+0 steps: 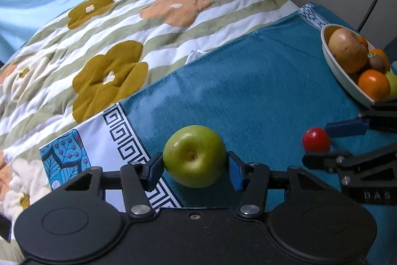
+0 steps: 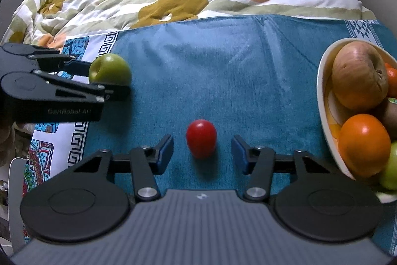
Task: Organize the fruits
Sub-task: 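Grasp the green apple with the left tool while the right tool grasps the red cherry tomato, then carry the green apple into the bowl and open the left tool while the right tool carries the tomato over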
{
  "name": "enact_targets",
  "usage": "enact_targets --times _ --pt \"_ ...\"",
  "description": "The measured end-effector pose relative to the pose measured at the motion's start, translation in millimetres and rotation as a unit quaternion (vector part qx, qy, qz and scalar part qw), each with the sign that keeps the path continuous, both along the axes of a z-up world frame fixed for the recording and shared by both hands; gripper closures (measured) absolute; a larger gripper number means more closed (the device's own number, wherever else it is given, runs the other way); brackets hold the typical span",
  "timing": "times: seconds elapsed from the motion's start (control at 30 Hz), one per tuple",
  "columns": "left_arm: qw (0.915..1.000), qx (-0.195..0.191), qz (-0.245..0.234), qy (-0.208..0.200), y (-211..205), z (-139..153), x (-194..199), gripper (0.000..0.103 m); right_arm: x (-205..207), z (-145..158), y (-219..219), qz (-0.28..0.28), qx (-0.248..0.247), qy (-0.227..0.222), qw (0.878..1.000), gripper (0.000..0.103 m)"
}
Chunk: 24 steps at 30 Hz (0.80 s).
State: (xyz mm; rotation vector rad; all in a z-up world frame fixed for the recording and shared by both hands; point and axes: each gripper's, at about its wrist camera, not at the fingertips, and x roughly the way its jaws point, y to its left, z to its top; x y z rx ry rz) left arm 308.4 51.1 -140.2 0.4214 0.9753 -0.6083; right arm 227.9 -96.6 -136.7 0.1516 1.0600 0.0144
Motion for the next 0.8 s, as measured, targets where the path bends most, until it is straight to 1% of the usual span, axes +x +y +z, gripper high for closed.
enact_targets --times 0.07,0.1,0.23,0.3,0.33,0.53,0.8 --pt "1.0000 0.000 0.001 0.001 2.4 -0.4 -1.2 0.045 0.8 -0.3 0.9 0.001 -0.002 -0.001 1.000 0.046" --pt "1.0000 0.000 0.003 0.001 3.7 -0.4 -2.1 0.045 1.3 -0.5 1.1 0.002 -0.002 -0.001 1.000 0.048" --pt "0.9999 0.002 0.010 -0.002 8.2 0.2 -7.1 0.045 2.1 -0.7 1.8 0.004 -0.006 -0.004 1.000 0.051" --pt "0.9999 0.001 0.017 -0.003 10.9 0.8 -9.7 0.045 2.4 -0.8 1.5 0.007 -0.006 -0.005 1.000 0.060" --pt "0.9998 0.000 0.020 -0.003 12.0 1.3 -11.0 0.045 2.0 -0.7 1.3 0.008 -0.006 -0.006 1.000 0.061" --pt "0.9989 -0.010 0.043 -0.019 16.0 14.5 -27.2 0.045 -4.6 9.7 -2.4 0.007 -0.009 -0.028 1.000 0.061" --pt "0.9952 -0.026 0.080 -0.049 7.2 49.0 -62.1 0.045 -24.2 33.9 -16.8 0.013 0.004 -0.061 0.998 0.061"
